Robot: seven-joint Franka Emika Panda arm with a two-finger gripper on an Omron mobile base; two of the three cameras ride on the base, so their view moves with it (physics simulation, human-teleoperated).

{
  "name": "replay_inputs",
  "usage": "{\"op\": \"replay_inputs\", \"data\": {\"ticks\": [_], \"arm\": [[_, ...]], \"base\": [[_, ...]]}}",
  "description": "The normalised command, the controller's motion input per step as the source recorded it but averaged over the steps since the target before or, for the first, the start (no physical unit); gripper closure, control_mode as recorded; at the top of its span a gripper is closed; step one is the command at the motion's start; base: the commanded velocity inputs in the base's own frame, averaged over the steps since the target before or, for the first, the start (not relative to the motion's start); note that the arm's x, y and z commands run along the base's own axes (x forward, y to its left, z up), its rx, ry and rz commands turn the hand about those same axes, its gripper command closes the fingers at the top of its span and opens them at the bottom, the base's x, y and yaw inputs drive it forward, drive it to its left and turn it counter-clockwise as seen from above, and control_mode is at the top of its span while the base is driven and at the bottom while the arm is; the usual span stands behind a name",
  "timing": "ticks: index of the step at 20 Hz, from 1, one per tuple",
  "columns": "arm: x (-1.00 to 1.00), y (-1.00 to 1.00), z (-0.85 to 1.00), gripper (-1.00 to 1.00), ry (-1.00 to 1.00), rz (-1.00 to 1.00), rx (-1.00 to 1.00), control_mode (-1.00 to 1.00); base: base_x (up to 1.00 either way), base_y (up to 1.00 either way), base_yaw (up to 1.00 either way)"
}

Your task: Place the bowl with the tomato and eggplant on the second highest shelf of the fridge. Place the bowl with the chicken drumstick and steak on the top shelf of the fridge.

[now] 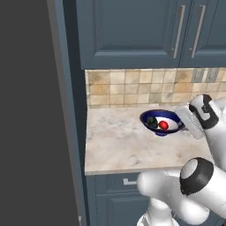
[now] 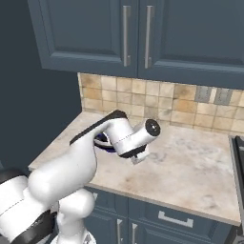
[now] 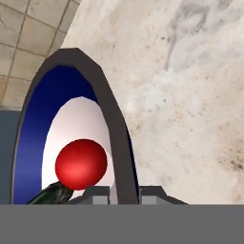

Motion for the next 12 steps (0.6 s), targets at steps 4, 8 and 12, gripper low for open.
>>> {"op": "replay_inputs", "data": {"ticks": [4,8,12], "arm": [[-0.66,0.11,0.77,1.00,-0.22,-0.12,-0.01,-1.00],[-0.52,0.08,0.60,1.00,-0.12,-0.13,0.00,-1.00],[-0.34,0.03,0.15,1.00,-0.02,-0.07,0.00,-1.00]], "base": [[0.00,0.00,0.00],[0.00,0.00,0.00],[0.00,0.00,0.00]]}}
